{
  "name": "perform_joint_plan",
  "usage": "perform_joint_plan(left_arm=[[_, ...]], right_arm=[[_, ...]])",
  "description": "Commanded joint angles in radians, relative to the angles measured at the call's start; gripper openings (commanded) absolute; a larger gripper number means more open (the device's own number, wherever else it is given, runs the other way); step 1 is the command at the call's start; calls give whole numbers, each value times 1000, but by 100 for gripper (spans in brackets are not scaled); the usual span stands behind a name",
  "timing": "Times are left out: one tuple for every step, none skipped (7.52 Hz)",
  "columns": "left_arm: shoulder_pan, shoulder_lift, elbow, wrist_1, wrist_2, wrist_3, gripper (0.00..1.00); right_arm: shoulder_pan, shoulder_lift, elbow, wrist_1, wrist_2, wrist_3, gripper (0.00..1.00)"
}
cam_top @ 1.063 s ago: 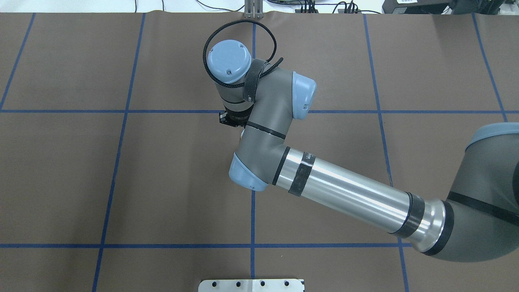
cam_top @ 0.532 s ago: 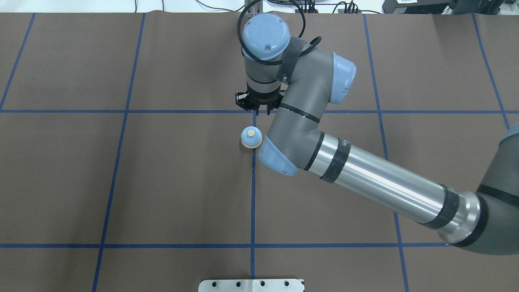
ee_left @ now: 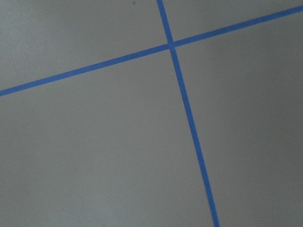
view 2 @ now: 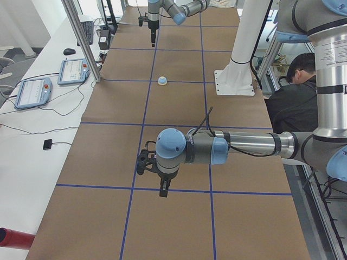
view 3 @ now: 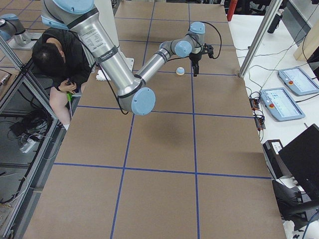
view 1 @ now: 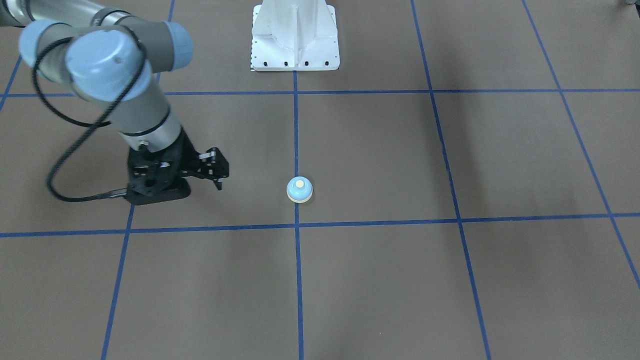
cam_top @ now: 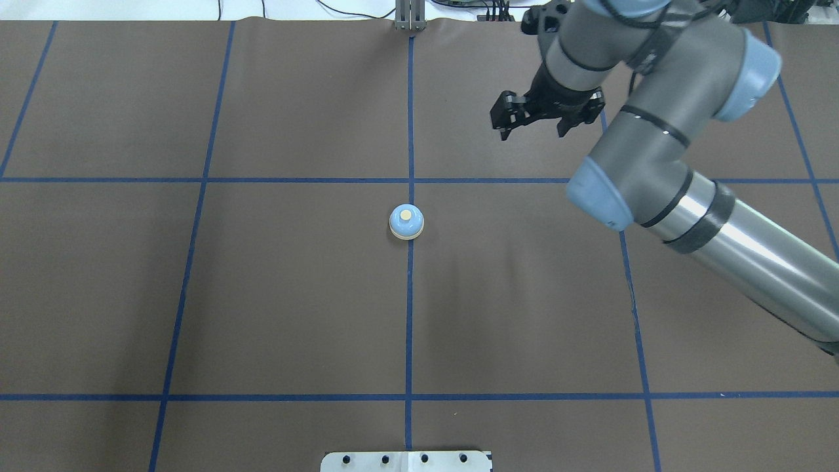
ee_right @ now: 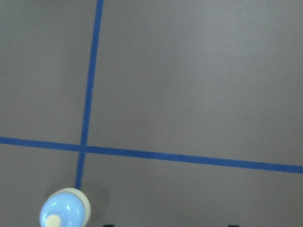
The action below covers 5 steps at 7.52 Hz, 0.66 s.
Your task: Place and press bell with both arms
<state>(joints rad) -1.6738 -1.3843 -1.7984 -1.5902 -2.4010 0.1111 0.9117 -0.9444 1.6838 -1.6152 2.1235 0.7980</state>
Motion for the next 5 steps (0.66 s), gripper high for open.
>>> perform_joint_plan(left_arm=[[2, 4, 4, -31, 3, -53, 100], [3, 14, 4, -30, 8, -53, 100], [9, 14, 2, -27, 50, -56, 100], [15, 10, 1, -25, 66, -63, 100], [43, 8, 1, -24, 71, -65, 100]], right_arm=[[218, -185, 68, 0, 137, -290, 99], [308, -257, 66, 0, 173, -439, 99], [387, -330, 63, 0, 188, -573, 99], [462, -402, 62, -2, 190, -705, 99], [542, -475, 59, -3, 191, -797, 99]])
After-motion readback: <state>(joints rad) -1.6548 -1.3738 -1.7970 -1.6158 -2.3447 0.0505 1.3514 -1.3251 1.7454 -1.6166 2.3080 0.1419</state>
